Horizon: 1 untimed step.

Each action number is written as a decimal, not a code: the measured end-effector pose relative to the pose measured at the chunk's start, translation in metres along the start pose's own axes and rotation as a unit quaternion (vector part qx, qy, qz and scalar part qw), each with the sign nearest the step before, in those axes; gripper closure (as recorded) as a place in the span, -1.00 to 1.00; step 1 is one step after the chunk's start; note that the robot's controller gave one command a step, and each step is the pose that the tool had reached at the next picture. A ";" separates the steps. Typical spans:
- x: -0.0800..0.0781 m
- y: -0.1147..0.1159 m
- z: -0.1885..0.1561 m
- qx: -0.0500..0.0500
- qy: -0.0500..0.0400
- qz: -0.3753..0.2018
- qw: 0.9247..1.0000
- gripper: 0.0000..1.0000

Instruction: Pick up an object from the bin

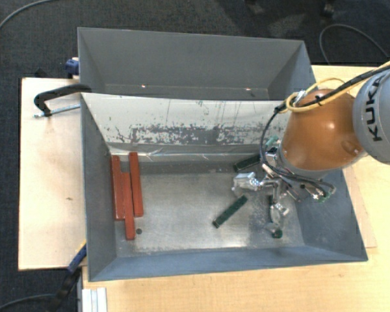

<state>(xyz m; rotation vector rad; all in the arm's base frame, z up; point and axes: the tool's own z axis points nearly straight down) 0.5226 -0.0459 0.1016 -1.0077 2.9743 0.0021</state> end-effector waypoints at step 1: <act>-0.052 0.026 0.032 0.001 -0.002 -0.176 0.984 -1.00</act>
Offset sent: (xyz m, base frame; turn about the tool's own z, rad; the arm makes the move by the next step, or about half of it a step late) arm 0.0248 0.0493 -0.0316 -0.3537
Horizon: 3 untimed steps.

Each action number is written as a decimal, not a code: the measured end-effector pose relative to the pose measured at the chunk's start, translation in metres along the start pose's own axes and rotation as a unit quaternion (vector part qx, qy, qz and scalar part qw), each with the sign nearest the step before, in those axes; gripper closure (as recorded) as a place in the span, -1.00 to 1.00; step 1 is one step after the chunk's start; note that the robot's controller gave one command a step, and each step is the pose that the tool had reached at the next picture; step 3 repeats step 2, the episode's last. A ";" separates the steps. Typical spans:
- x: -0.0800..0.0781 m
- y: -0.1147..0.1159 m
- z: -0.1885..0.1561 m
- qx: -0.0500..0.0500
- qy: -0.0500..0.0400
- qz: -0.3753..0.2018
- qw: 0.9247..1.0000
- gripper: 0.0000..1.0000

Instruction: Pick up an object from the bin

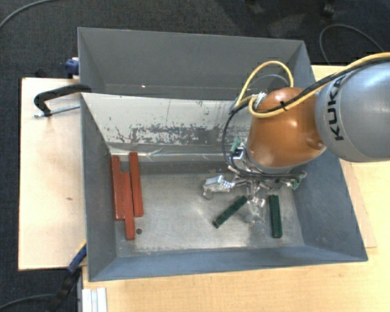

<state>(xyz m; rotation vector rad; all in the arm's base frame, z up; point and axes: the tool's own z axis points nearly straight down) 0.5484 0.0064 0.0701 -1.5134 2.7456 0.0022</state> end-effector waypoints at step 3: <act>0.014 -0.031 -0.189 0.006 -0.001 -0.005 1.000 1.00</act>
Offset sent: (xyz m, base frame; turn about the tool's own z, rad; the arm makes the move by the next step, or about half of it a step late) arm 0.0000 0.0000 0.0000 0.0000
